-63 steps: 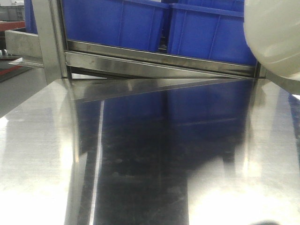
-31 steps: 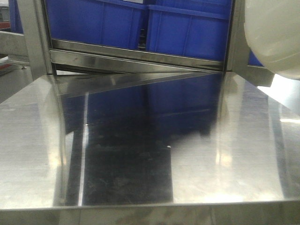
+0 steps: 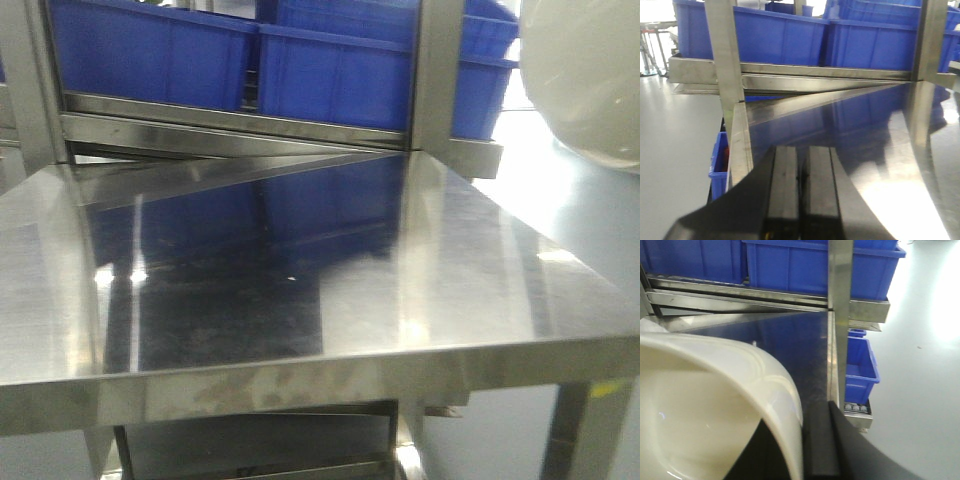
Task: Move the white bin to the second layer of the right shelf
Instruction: 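Drive the base away from the table holding the bin in the right gripper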
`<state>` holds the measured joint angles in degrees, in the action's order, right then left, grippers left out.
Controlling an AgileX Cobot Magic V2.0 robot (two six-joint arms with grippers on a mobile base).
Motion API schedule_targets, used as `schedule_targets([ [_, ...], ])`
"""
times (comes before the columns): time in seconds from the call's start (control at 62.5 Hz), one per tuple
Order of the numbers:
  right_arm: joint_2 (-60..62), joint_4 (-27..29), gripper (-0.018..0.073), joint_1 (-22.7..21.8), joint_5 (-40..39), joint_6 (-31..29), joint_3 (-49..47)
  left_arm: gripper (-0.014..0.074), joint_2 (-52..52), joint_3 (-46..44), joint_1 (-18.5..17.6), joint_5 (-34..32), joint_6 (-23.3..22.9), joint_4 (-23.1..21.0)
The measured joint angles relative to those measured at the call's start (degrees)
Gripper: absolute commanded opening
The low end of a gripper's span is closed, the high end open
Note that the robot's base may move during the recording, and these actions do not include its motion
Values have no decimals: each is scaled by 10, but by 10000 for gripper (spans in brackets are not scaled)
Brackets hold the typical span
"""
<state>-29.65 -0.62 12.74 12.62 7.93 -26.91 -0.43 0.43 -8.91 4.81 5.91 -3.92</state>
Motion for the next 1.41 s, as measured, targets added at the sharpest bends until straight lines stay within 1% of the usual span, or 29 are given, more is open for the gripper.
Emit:
schedule_targets([
  [1.407, -5, 0, 56, 0, 0, 0, 0, 85, 0, 0, 0, 0, 0, 0],
])
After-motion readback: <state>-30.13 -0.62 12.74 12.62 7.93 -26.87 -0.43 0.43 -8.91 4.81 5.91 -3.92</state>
